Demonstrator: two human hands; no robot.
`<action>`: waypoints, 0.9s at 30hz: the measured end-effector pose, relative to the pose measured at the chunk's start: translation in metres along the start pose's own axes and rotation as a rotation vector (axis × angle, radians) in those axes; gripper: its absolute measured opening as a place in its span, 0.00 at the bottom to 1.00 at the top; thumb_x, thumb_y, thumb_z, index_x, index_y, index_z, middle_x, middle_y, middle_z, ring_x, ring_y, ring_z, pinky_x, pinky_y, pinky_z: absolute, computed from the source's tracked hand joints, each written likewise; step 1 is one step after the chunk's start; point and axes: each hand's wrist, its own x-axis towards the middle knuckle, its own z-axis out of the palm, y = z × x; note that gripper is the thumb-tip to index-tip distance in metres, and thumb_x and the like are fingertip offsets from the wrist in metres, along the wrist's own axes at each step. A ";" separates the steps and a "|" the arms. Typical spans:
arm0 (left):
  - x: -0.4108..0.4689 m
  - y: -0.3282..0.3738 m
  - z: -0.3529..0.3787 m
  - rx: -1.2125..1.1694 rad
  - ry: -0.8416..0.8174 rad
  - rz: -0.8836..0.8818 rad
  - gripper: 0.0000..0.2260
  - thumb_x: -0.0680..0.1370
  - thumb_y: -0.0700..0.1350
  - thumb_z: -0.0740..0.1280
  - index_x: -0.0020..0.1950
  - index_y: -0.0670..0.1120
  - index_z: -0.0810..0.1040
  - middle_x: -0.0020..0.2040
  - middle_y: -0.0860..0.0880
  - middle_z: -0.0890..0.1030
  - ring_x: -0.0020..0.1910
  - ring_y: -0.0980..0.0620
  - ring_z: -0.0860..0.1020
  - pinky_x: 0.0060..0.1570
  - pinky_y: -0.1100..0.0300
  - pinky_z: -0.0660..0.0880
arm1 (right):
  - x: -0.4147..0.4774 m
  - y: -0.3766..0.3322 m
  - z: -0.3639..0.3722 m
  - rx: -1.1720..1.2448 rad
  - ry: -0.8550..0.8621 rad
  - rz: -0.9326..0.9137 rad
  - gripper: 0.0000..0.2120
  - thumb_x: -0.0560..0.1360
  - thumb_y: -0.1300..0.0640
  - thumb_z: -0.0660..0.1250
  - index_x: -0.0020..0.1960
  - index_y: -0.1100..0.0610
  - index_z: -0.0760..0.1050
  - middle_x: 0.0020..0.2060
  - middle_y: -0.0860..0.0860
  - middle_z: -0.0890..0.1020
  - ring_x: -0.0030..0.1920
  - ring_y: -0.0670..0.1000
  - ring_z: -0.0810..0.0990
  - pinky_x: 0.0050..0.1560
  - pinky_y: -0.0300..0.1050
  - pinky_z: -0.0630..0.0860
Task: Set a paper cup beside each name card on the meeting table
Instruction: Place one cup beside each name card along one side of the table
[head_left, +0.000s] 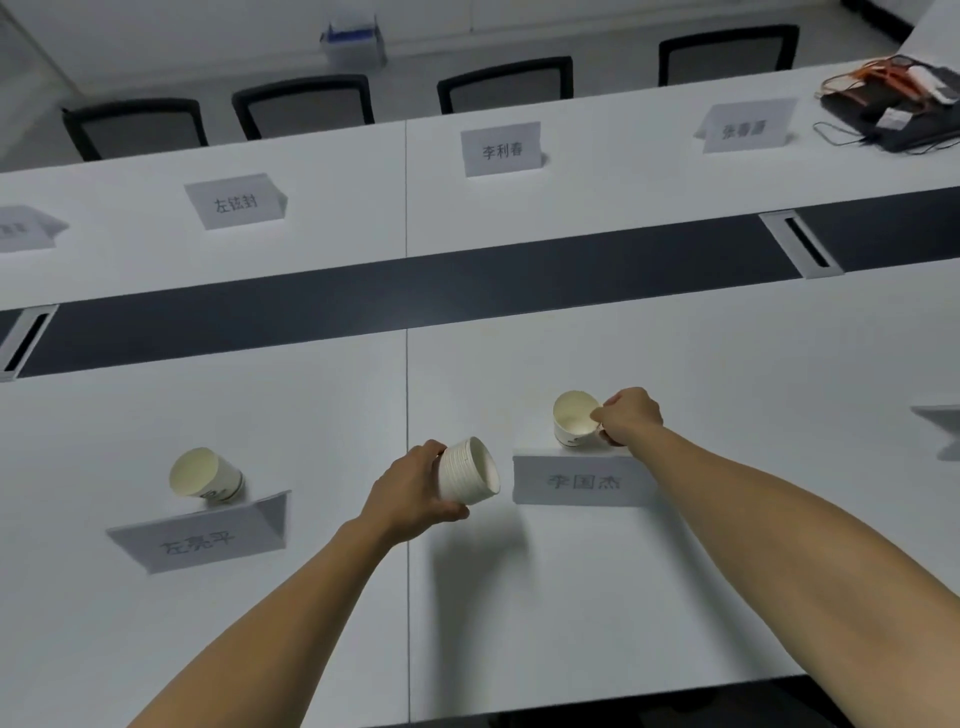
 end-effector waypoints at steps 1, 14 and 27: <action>-0.001 0.003 -0.001 0.007 0.004 0.009 0.30 0.62 0.53 0.78 0.61 0.52 0.71 0.54 0.53 0.77 0.51 0.49 0.77 0.49 0.51 0.78 | -0.003 -0.001 -0.003 0.000 0.004 -0.009 0.11 0.73 0.62 0.70 0.54 0.66 0.79 0.46 0.63 0.86 0.46 0.61 0.86 0.55 0.57 0.82; -0.025 0.142 0.022 0.099 0.021 0.345 0.32 0.62 0.53 0.80 0.62 0.54 0.70 0.57 0.53 0.77 0.53 0.49 0.77 0.53 0.50 0.80 | -0.097 0.075 -0.137 -0.247 0.205 -0.228 0.11 0.77 0.54 0.66 0.57 0.56 0.78 0.51 0.53 0.82 0.48 0.55 0.81 0.44 0.45 0.76; -0.103 0.365 0.192 0.167 -0.021 0.538 0.30 0.64 0.52 0.79 0.61 0.52 0.70 0.53 0.53 0.77 0.51 0.49 0.76 0.49 0.51 0.78 | -0.150 0.288 -0.337 -0.105 0.268 -0.203 0.06 0.75 0.53 0.69 0.48 0.55 0.79 0.44 0.50 0.83 0.46 0.54 0.83 0.46 0.47 0.78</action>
